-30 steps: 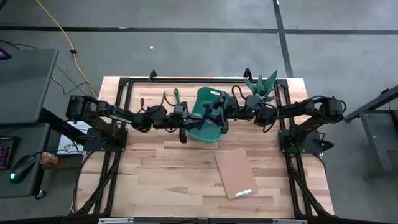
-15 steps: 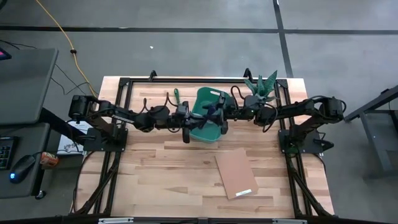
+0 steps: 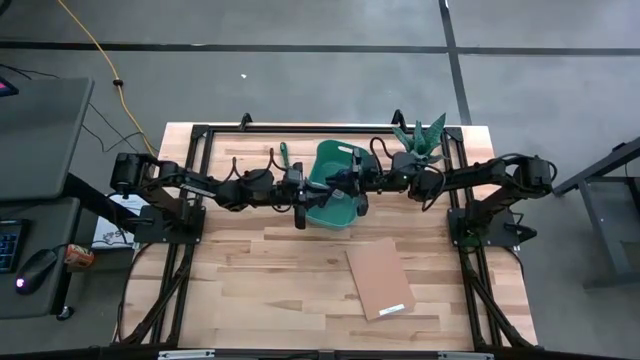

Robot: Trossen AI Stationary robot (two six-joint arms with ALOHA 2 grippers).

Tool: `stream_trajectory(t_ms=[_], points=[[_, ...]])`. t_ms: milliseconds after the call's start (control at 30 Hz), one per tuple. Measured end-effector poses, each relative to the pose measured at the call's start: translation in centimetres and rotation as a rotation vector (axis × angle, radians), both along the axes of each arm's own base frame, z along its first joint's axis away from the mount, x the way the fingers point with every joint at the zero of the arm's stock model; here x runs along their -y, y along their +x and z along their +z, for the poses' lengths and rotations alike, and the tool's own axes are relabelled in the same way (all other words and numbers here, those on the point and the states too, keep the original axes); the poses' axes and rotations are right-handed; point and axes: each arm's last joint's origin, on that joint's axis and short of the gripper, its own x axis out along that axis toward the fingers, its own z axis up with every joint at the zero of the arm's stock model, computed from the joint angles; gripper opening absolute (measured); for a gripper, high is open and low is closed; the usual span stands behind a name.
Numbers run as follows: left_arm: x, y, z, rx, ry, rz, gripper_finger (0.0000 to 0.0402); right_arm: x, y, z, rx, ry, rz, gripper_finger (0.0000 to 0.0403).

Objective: Pick and place USB-C Cables
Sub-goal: Put the purple charger cable into the green bin

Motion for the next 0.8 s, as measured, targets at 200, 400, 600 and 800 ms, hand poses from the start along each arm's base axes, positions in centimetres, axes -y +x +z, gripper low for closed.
stream_trajectory(t_ms=[200,400,600,800], points=[[-0.5,-1.1,0.7,-0.088,0.012,0.011,0.0118,0.3,-1.0,0.7,-0.058,-0.006,-0.03,0.0015],[-0.8,-5.0,2.2,-0.099,0.028,0.081,0.0176,-0.1,-3.2,2.1,-0.171,-0.079,-0.159,0.0008],[-0.2,-10.4,2.2,0.002,0.061,0.125,0.0205,-1.0,-4.3,2.7,-0.218,-0.128,-0.184,0.0006],[1.1,-13.8,2.6,0.102,0.121,0.059,0.0205,-0.6,-4.4,2.5,-0.243,-0.142,-0.194,0.0006]])
